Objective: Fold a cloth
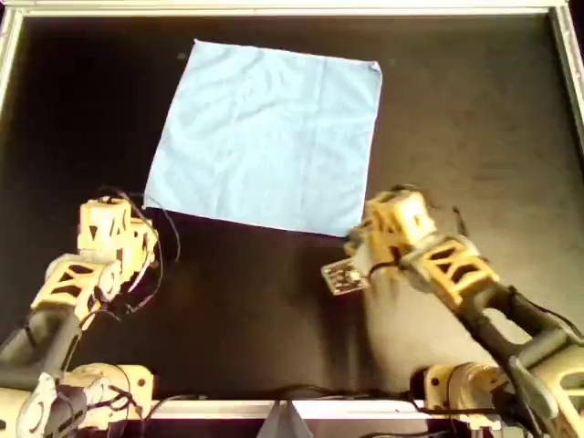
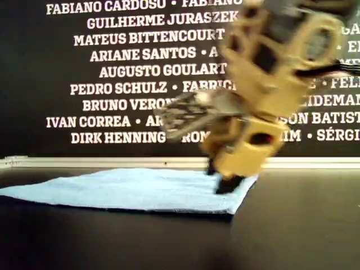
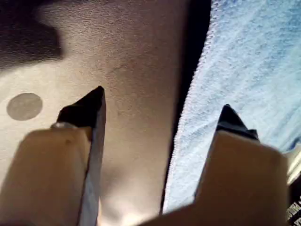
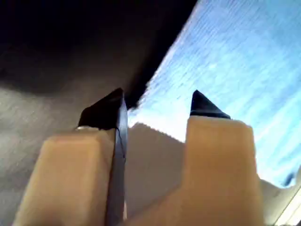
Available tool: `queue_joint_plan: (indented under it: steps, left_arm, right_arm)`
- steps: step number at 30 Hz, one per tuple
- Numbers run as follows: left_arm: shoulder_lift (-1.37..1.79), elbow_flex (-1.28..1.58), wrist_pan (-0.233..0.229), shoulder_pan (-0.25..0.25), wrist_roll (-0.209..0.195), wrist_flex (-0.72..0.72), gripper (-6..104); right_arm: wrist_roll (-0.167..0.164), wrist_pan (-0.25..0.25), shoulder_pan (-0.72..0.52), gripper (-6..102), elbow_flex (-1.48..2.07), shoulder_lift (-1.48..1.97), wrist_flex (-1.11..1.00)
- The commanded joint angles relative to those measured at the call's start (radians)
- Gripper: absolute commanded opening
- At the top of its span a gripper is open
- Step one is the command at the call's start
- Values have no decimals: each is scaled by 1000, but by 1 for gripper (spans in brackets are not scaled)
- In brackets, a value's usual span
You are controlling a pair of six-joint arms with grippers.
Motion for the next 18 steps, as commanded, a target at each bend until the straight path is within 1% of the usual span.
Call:
queue_joint_plan:
  steps: [1, 3, 4, 5, 9, 18]
  left_arm:
    - [-40, -94, -6, 26, 6, -25, 84]
    - [-120, -146, -6, 26, 6, -25, 84]
    - [-166, -176, -6, 26, 6, -25, 84]
    - [-209, -206, -6, 26, 6, -25, 84]
    - [-325, -290, -6, 26, 6, -25, 84]
    - [-443, -402, -6, 26, 6, -25, 84]
  right_arm:
    - [54, 29, 14, 57, -94, -29, -52]
    - [89, 29, 14, 57, -110, -87, -51]
    - [101, 29, 12, 57, -118, -115, -51]
    - [106, 29, 11, 57, -127, -137, -51]
    - [109, 29, 8, 57, -155, -175, -52]
    - [109, 31, 2, 57, -224, -179, -52]
